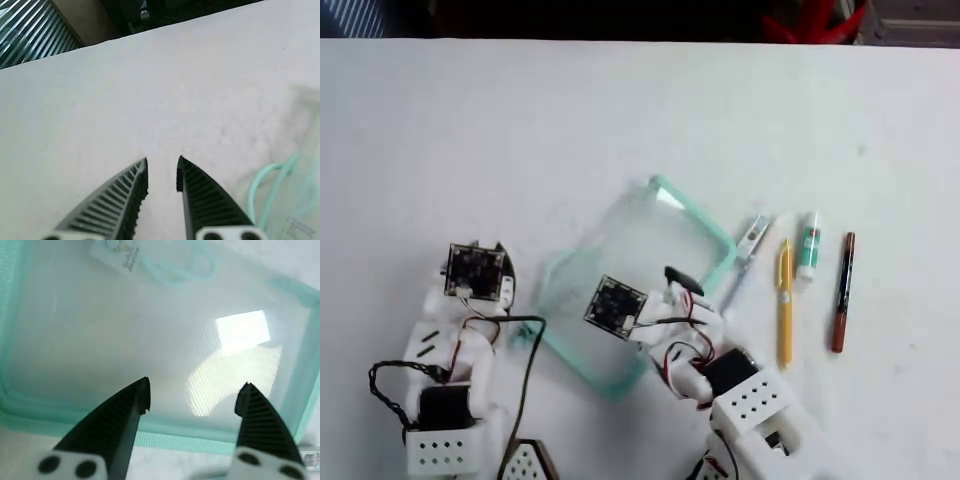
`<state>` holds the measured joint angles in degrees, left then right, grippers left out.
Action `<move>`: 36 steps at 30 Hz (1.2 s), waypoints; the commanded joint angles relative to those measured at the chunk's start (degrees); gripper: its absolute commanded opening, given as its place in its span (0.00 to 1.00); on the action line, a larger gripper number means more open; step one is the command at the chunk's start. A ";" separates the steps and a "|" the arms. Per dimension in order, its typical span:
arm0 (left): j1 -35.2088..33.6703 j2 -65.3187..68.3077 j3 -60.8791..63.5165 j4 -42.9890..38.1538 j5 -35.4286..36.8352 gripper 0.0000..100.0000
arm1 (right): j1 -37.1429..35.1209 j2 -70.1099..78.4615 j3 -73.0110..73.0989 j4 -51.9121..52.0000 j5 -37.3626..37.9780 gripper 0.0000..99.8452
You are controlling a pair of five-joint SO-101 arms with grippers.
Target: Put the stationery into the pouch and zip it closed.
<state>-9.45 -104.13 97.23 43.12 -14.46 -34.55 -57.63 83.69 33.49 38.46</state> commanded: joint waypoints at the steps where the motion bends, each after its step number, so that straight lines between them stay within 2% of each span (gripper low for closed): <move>1: 1.19 -0.57 -0.26 0.00 0.44 0.12 | -0.13 -0.13 -0.26 -0.57 -0.44 0.28; 9: 1.19 -0.57 -0.26 0.00 0.44 0.12 | -0.40 -0.13 0.70 -0.84 -0.44 0.28; 17: 1.19 -0.57 -0.26 0.00 0.44 0.12 | -8.04 -0.13 3.25 -0.57 0.00 0.28; 19: 1.19 -0.57 -0.26 0.00 0.44 0.12 | -7.96 -0.13 3.34 -0.57 0.00 0.24; 24: 1.19 -0.57 -0.26 0.00 0.44 0.12 | -8.13 -0.13 3.25 -1.01 0.00 0.07; 26: 1.19 -0.57 -0.26 0.00 0.44 0.12 | -8.31 -0.13 3.16 -1.01 0.09 0.04; 29: 1.19 -0.57 -0.26 0.00 0.44 0.12 | -8.13 -0.22 2.64 -1.01 0.09 0.07; 36: 1.19 -0.57 -0.26 0.00 0.44 0.12 | -5.67 -0.22 2.55 -0.92 0.09 0.27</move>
<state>-9.45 -104.13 97.23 43.12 -14.46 -41.93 -57.89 87.03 33.05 38.37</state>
